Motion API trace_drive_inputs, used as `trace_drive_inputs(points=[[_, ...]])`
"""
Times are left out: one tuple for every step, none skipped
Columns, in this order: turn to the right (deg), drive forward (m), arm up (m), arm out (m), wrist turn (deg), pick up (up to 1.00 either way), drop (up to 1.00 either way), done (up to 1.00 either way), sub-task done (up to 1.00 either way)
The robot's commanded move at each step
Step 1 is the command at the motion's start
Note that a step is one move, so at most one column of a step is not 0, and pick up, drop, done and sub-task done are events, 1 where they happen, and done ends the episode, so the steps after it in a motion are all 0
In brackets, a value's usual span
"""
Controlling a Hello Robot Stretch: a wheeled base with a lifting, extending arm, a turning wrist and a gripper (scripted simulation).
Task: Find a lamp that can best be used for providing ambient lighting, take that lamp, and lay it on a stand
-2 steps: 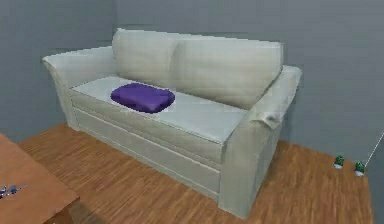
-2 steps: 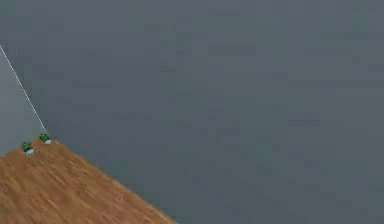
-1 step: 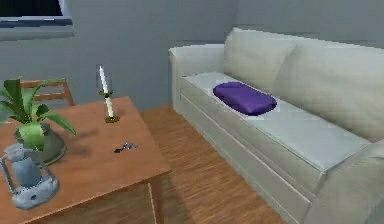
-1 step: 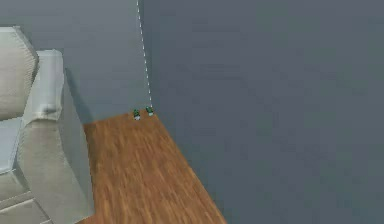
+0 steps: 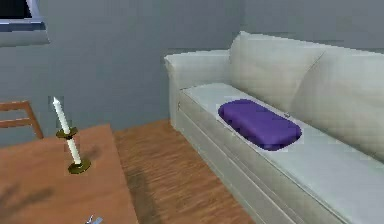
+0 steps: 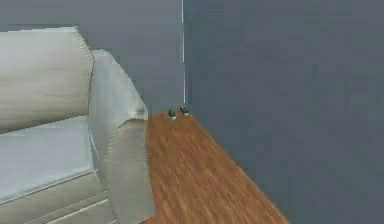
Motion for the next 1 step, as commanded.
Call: trace_drive_inputs(points=[[-45.0,0.00,0.00,0.00,0.0,0.00,0.00,0.00,0.00]])
